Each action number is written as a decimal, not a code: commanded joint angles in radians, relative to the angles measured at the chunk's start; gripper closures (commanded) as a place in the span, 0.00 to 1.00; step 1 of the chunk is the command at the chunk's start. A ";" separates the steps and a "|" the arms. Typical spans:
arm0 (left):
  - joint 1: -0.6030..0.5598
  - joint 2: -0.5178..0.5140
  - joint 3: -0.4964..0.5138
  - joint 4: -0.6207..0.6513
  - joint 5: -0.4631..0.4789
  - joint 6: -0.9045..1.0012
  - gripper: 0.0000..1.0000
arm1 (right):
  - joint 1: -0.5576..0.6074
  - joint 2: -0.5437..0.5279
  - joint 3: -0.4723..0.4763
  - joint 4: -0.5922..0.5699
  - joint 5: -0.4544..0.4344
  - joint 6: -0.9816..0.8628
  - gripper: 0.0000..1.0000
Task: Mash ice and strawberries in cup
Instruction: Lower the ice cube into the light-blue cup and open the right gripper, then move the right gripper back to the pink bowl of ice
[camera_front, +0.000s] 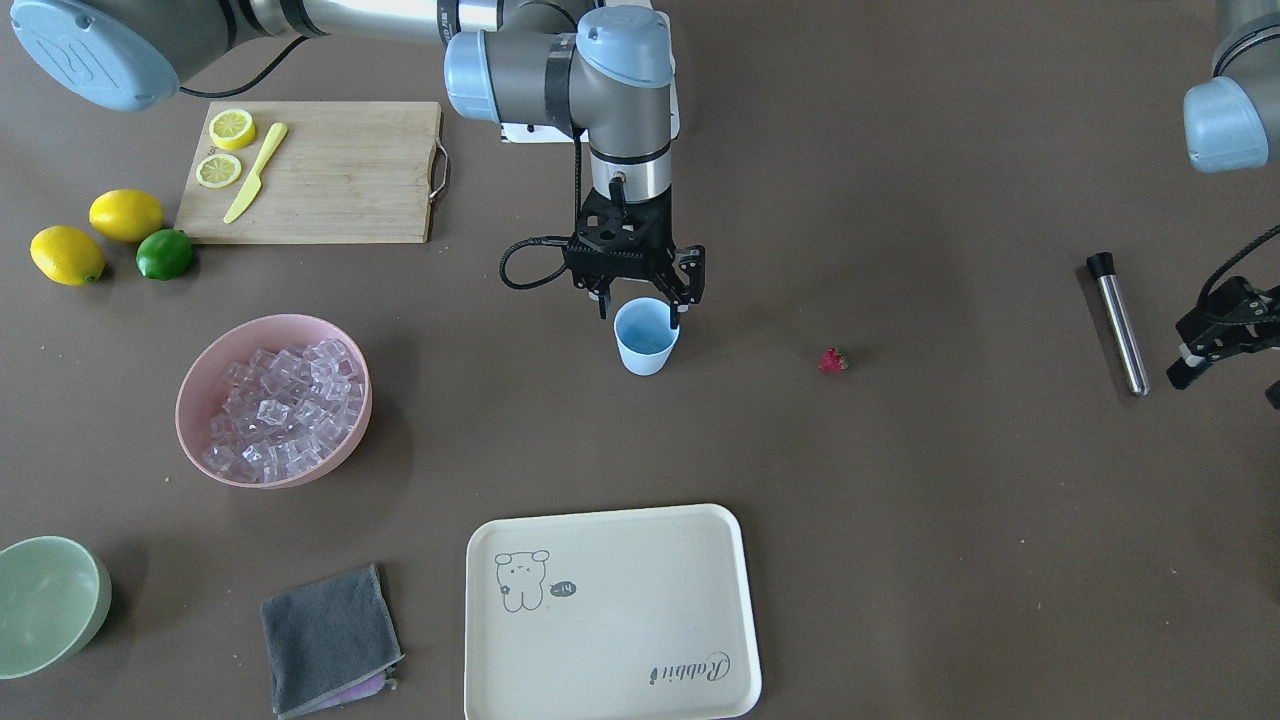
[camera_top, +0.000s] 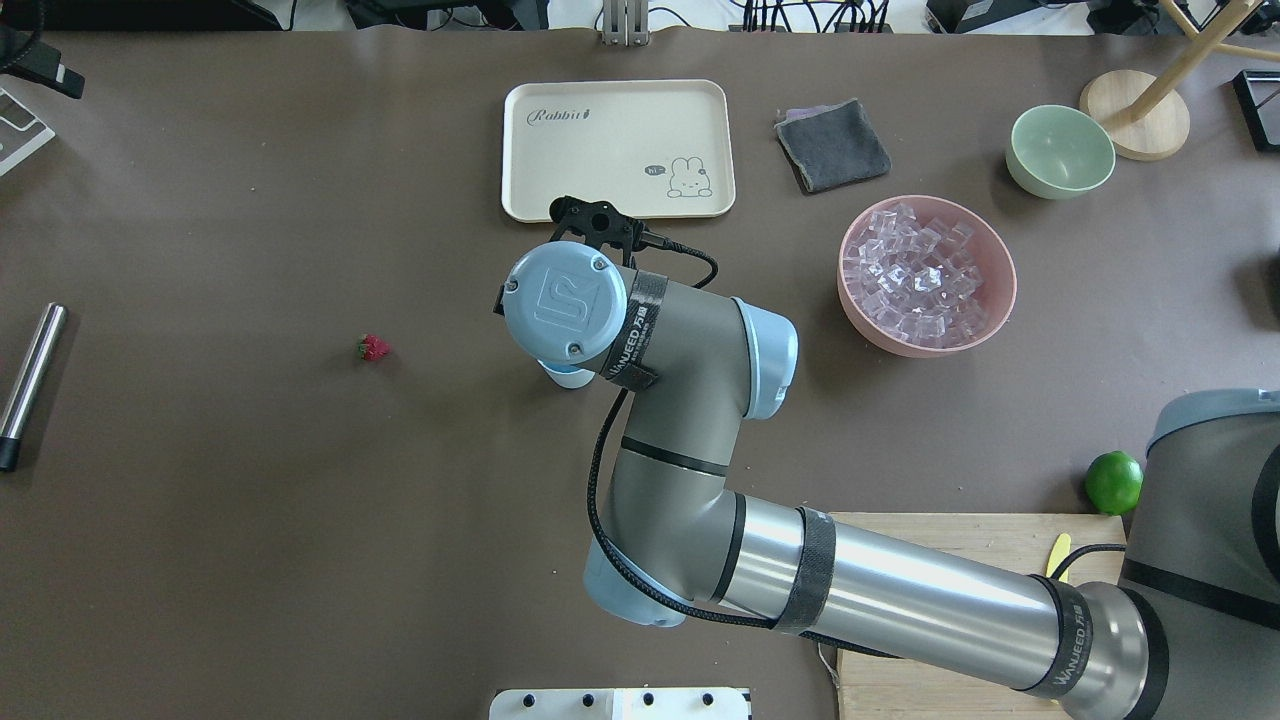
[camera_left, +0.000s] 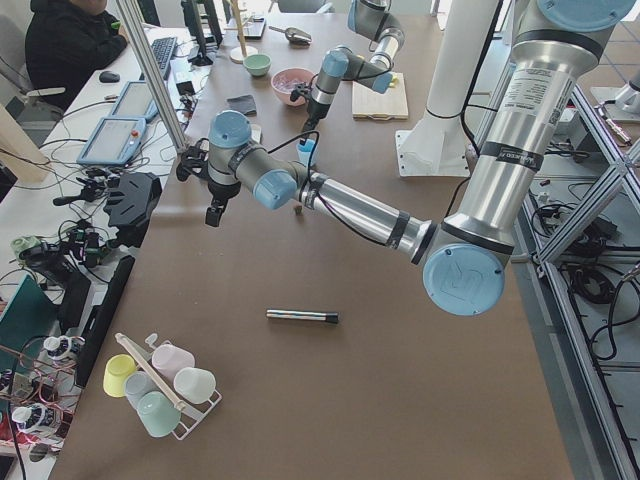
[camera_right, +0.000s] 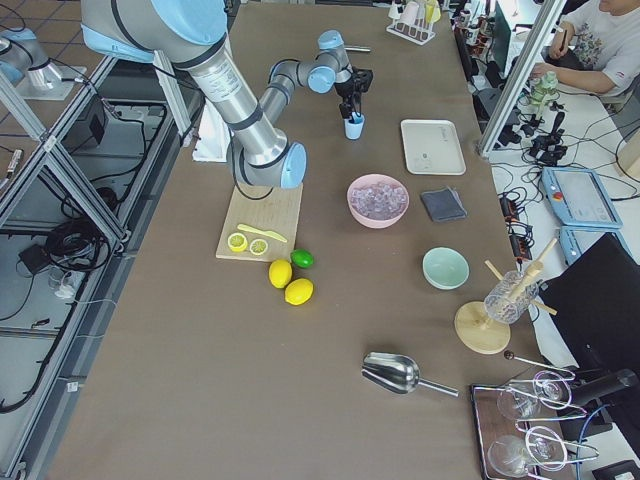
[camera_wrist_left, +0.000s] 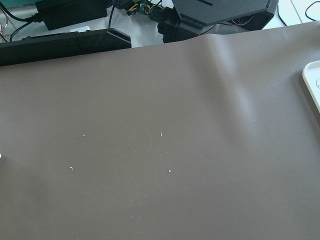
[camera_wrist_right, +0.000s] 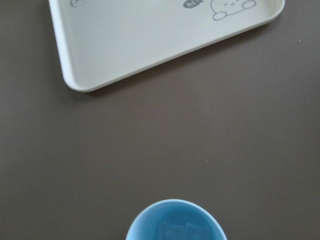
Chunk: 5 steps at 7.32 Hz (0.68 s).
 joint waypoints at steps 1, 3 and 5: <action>0.000 -0.004 0.005 0.000 0.001 0.000 0.02 | 0.069 -0.045 0.097 -0.066 0.097 -0.017 0.02; 0.000 -0.003 0.001 0.000 0.001 0.000 0.02 | 0.178 -0.259 0.280 -0.096 0.214 -0.218 0.02; 0.000 0.007 -0.019 -0.002 -0.002 -0.006 0.02 | 0.291 -0.454 0.332 -0.066 0.294 -0.462 0.02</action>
